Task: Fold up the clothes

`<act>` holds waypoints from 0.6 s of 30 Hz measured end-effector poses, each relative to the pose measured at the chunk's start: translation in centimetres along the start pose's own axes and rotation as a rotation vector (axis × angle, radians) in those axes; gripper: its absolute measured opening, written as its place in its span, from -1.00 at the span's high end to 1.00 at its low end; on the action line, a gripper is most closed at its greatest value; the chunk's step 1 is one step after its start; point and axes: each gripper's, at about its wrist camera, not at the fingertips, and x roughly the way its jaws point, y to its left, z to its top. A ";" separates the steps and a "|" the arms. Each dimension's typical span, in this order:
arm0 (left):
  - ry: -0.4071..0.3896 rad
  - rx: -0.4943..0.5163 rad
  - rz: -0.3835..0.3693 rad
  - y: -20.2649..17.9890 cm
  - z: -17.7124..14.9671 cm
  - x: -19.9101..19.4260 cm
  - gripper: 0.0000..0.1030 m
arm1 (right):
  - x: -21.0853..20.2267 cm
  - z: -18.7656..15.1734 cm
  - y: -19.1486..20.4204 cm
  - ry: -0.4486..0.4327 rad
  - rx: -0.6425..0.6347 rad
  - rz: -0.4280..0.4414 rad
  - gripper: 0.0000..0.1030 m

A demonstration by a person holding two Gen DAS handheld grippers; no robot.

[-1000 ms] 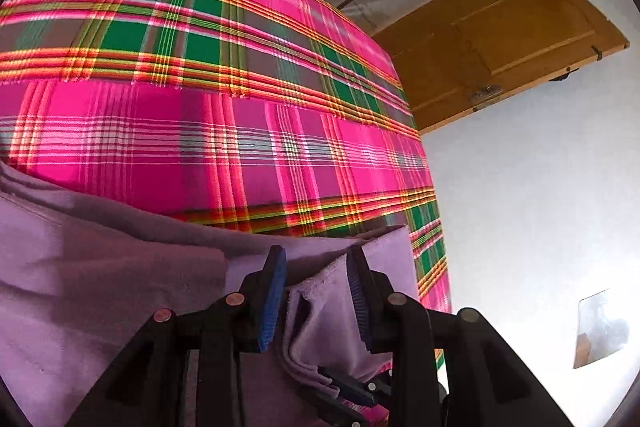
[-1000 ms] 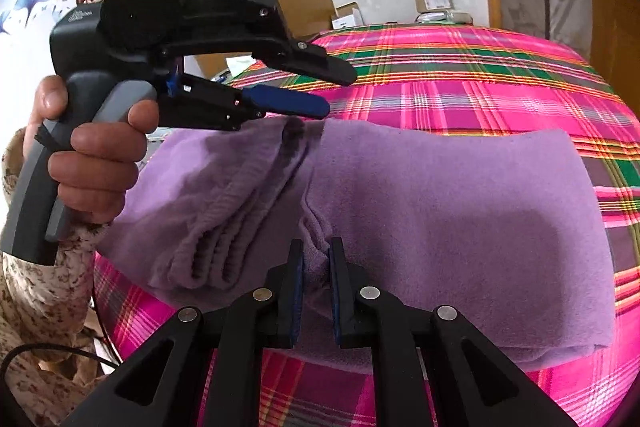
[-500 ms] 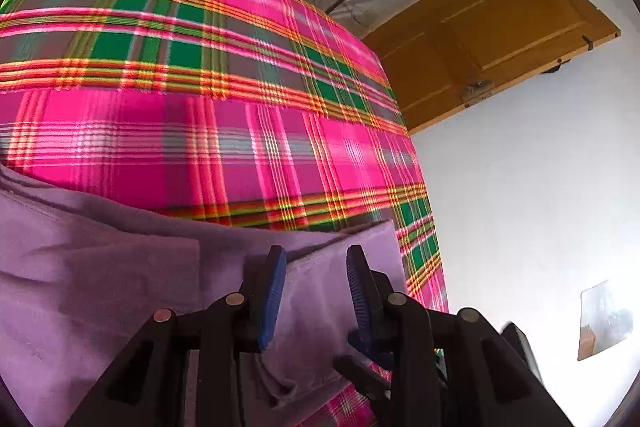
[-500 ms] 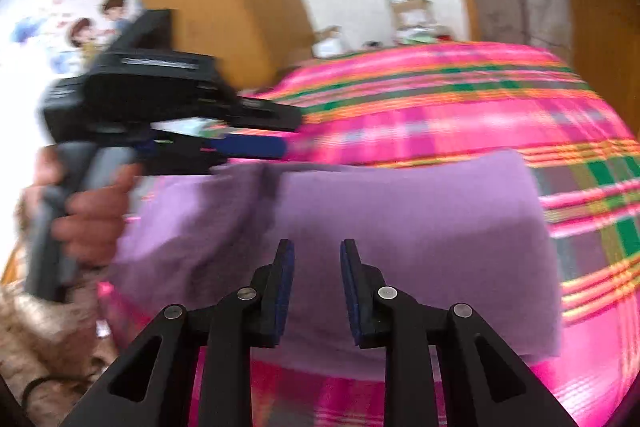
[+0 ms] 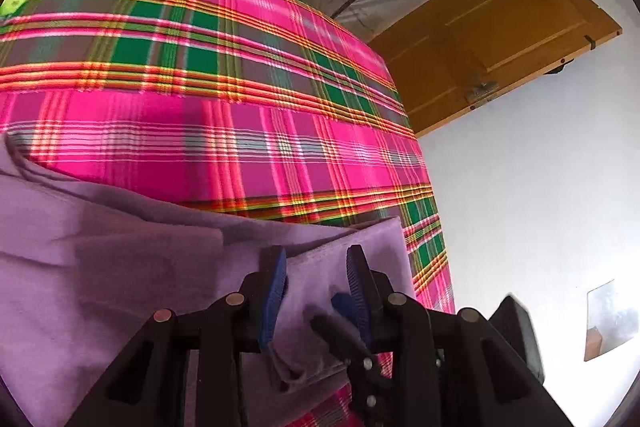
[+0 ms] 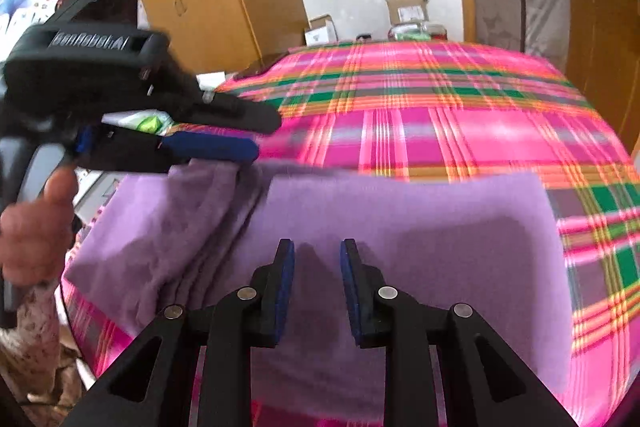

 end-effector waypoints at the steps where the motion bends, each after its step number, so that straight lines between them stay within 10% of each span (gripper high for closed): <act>1: -0.004 0.003 0.005 0.1 0.0 -0.2 0.39 | 0.4 0.4 0.1 0.003 -0.004 -0.001 0.50; 18: -0.060 -0.072 0.057 4.3 -1.3 -3.8 0.39 | 4.3 2.1 2.0 0.074 -0.057 -0.063 0.50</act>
